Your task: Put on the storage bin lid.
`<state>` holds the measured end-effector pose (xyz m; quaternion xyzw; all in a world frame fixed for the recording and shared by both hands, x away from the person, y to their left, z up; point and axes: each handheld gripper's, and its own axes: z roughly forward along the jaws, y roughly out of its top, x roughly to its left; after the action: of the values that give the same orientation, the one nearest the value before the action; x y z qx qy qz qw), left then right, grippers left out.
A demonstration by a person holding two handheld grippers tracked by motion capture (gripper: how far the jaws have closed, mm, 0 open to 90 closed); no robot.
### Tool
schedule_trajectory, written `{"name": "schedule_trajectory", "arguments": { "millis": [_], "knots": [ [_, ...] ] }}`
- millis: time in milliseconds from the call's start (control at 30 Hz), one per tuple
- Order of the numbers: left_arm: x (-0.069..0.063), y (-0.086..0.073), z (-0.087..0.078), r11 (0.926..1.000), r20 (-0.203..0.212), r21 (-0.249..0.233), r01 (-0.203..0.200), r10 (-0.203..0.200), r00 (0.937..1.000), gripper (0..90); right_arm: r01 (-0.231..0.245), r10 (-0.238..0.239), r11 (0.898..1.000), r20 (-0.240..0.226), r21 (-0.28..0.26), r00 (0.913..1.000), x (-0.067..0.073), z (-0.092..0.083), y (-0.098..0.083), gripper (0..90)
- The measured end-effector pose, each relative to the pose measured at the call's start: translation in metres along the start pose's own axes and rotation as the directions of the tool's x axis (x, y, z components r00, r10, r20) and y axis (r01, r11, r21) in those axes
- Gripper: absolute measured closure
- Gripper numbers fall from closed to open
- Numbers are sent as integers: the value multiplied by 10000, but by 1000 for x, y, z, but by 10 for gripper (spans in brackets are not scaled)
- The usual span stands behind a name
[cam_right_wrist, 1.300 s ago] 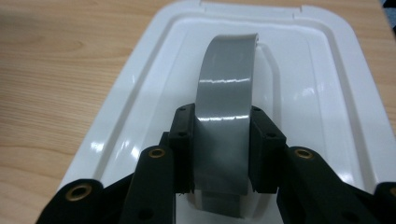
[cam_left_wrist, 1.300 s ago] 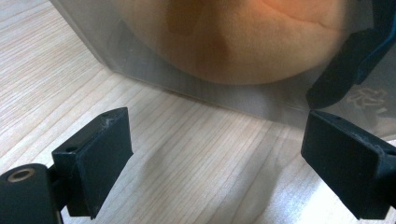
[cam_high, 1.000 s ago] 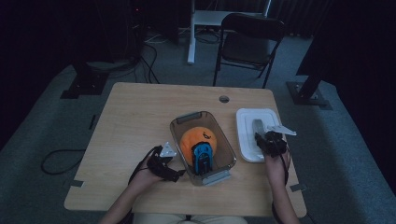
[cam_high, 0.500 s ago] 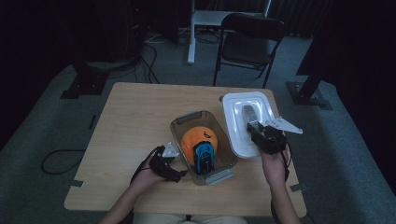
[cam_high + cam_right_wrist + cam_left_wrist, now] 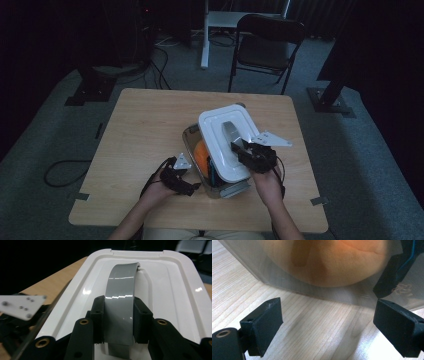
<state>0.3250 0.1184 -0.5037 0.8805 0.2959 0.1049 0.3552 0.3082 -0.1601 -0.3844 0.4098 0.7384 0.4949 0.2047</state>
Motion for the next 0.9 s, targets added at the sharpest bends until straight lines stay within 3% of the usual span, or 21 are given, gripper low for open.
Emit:
{"name": "schedule_trajectory", "arguments": {
  "millis": [300,900],
  "knots": [
    [-1,-1,0,9999,15,-91,81,-81,10000,94,178,-137,9981,-712,583,9974,19,21,-4,675],
    [-1,-2,-2,9999,-15,-107,61,-61,10000,94,244,-143,9933,-891,1129,9959,30,28,-8,674]
  ]
}}
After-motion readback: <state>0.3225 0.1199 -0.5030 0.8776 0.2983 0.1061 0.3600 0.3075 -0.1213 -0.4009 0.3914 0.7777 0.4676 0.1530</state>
